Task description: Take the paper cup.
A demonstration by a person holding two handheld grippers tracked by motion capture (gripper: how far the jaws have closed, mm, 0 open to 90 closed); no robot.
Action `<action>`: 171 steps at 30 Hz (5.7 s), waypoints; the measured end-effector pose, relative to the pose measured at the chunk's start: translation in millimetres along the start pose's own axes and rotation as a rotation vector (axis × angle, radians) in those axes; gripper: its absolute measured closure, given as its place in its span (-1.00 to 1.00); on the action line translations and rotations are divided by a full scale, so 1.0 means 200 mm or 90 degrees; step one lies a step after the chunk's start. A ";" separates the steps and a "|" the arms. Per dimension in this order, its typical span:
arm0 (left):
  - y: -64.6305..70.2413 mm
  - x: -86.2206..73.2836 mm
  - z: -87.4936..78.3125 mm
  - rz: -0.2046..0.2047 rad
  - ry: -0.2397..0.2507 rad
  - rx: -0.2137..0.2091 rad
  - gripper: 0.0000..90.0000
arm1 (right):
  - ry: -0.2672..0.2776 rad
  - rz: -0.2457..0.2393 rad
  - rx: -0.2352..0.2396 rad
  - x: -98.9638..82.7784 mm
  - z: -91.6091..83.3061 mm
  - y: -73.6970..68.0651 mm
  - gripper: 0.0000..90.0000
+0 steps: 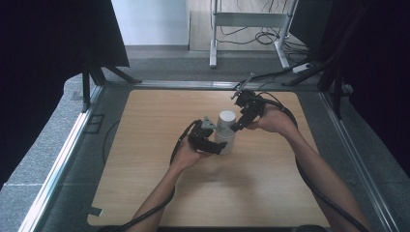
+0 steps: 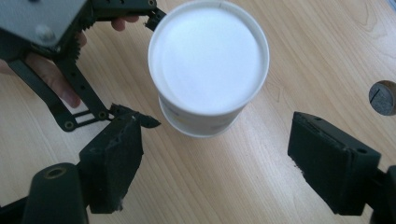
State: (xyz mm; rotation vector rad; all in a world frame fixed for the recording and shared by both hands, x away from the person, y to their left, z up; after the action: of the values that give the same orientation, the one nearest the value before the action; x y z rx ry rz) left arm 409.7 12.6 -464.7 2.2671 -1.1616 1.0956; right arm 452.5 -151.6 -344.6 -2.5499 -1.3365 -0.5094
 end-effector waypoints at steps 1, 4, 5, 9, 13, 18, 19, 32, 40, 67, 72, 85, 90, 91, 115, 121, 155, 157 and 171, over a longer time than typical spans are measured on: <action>0.00 0.00 0.00 -0.001 0.002 -0.001 -0.67 | -0.002 0.002 0.002 0.01 0.00 0.00 -0.58; 0.00 0.00 0.01 -0.002 0.007 -0.001 -0.66 | -0.011 -0.006 0.003 0.03 0.01 0.00 -0.56; 0.00 0.01 0.01 -0.003 0.007 -0.001 -0.66 | -0.013 -0.006 0.003 0.04 0.01 -0.01 -0.55; 0.00 0.01 0.01 -0.004 0.010 0.001 -0.64 | -0.019 -0.010 0.003 0.08 0.01 -0.01 -0.52; 0.00 0.02 0.02 -0.005 0.015 0.000 -0.60 | -0.031 -0.014 0.003 0.11 0.02 -0.01 -0.50; 0.00 0.02 0.03 -0.010 0.020 -0.001 -0.56 | -0.050 -0.021 0.003 0.15 0.03 -0.01 -0.46; 0.00 0.02 0.03 -0.011 0.021 -0.001 -0.56 | -0.055 -0.021 0.002 0.16 0.03 -0.01 -0.45; 0.01 0.03 0.03 -0.005 0.024 0.001 -0.46 | -0.105 -0.035 0.003 0.25 0.03 -0.03 -0.26; 0.02 0.03 0.03 0.005 0.020 0.009 -0.46 | -0.156 -0.050 -0.003 0.29 0.03 -0.04 -0.18; 0.02 0.03 0.01 0.013 0.013 -0.005 -0.68 | -0.125 -0.053 -0.012 0.33 -0.18 -0.04 -0.17; 0.02 0.02 0.00 0.011 0.013 -0.014 -0.68 | -0.110 -0.043 -0.021 0.33 -0.25 -0.07 -0.17; 0.04 0.01 -0.07 0.015 0.003 -0.042 -0.70 | -0.104 -0.074 -0.032 0.31 -0.38 -0.10 -0.17; 0.05 -0.01 -0.09 0.023 -0.006 -0.048 -0.70 | -0.100 -0.085 -0.032 0.28 -0.42 -0.12 -0.17; 0.05 -0.02 -0.10 0.024 -0.008 -0.047 -0.70 | -0.098 -0.085 -0.029 0.28 -0.42 -0.12 -0.17; 0.08 -0.16 -0.29 0.042 -0.004 -0.053 -0.70 | -0.067 -0.077 -0.013 0.00 -0.46 -0.13 -0.17; 0.10 -0.18 -0.31 0.044 -0.004 -0.060 -0.70 | -0.069 -0.074 -0.018 -0.07 -0.44 -0.12 -0.17; 0.14 -0.31 -0.39 0.064 -0.022 -0.083 -0.71 | 0.016 -0.091 0.027 -0.38 -0.27 -0.19 -0.17; 0.14 -0.31 -0.40 0.071 -0.025 -0.082 -0.71 | 0.026 -0.092 0.029 -0.40 -0.25 -0.19 -0.17; 0.16 -0.33 -0.43 0.088 -0.014 -0.098 -0.71 | 0.123 -0.117 0.044 -0.49 -0.12 -0.24 -0.17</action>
State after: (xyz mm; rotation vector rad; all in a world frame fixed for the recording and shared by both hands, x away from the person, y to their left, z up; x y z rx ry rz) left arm 320.7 80.7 -463.1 2.1125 -1.3787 0.9953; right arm 355.7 -206.5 -360.5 -2.2691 -1.4960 -0.7108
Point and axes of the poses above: each handheld gripper's, and its own axes: z roughly forward along the jaws, x roughly out of its top, y roughly to its right, the point moved 2 cm from there along z, roughly forward along the jaws, and after that the axes turned 5 degrees about z, right-handed, at the moved point
